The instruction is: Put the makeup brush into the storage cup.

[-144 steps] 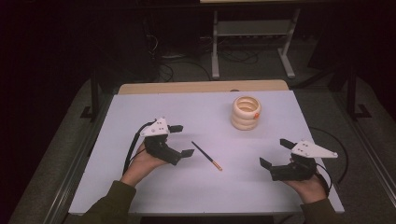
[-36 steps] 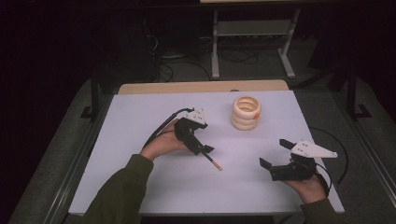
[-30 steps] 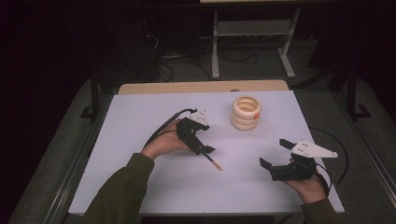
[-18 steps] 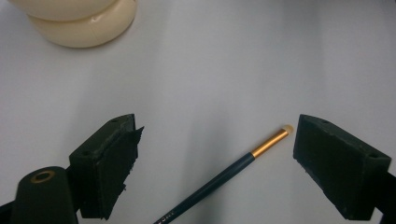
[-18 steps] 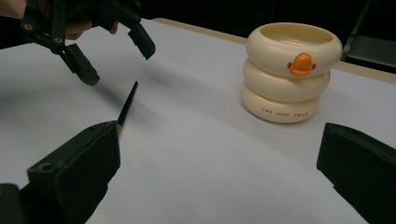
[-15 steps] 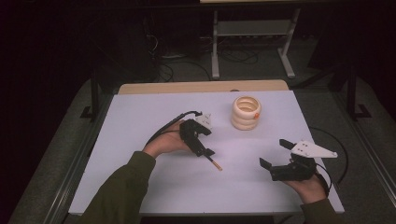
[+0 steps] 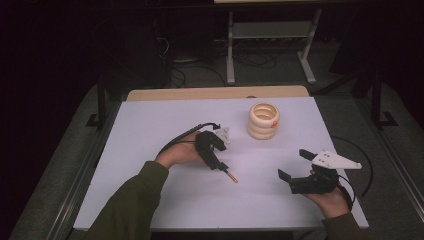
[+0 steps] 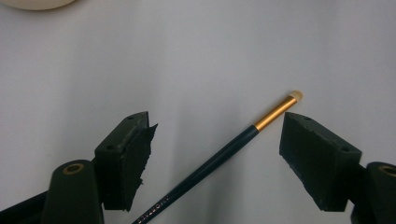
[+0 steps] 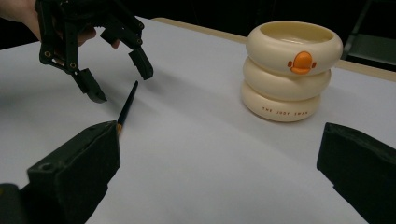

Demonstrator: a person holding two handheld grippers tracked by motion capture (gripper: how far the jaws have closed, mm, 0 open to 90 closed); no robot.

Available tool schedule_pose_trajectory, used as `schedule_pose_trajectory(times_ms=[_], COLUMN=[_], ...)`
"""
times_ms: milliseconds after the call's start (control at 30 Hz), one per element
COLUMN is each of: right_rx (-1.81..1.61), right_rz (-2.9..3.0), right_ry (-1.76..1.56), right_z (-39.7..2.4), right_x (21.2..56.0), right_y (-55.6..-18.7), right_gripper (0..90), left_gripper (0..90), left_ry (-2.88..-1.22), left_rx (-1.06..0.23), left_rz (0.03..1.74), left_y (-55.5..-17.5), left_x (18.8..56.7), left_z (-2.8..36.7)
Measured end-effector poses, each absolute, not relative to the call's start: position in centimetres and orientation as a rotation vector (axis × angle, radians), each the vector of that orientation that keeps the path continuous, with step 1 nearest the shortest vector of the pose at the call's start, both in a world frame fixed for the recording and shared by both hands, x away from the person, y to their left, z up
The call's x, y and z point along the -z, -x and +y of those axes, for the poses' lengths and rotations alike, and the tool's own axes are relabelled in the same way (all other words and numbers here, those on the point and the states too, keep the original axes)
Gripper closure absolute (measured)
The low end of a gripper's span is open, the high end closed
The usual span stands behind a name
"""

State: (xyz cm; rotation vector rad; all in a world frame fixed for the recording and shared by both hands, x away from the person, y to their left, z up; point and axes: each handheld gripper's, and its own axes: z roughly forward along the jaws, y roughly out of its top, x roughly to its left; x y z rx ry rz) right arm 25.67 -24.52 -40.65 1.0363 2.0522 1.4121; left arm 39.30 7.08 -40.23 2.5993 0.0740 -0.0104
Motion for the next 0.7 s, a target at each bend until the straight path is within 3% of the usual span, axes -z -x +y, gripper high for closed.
schedule_pose_trajectory(times_ms=[700], right_rx=[-1.413], right_rz=[2.052], right_ry=[-1.039], right_z=[-24.55], right_x=[40.63], right_y=[-25.63], right_gripper=[0.0], left_gripper=[47.0], left_ry=[-2.705], left_rx=[-0.024], left_rz=[-0.047], left_y=[-38.99], left_x=[40.79], left_z=[6.68])
